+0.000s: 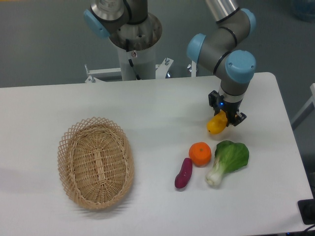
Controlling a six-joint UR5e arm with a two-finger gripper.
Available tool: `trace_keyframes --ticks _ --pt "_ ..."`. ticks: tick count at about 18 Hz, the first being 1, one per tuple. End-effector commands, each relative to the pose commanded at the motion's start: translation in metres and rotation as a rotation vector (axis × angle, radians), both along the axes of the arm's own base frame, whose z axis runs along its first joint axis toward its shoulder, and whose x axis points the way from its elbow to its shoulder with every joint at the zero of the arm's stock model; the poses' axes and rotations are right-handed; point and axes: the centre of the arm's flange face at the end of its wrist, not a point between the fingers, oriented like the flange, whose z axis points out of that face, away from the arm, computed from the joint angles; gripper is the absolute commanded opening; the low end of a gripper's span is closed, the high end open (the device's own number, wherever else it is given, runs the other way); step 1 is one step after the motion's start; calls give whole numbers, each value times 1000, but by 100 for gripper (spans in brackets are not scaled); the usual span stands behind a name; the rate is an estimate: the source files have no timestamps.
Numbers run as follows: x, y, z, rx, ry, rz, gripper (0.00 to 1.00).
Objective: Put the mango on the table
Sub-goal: 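Lower the held yellow mango onto the table beside the orange, then open the gripper, release the mango, and lift the gripper away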
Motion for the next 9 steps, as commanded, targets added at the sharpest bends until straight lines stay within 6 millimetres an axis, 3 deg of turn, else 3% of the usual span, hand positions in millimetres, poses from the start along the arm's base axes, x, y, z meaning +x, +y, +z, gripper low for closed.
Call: trace_keyframes --ticks 1,3,4,7,9 --pt "0 0 1 1 1 0 54" --pt "-1 1 5 4 10 -2 85" --pt "-3 0 8 8 18 0 94" --pt "-8 1 21 23 40 0 100" --pt "-17 3 44 41 78 2 100"
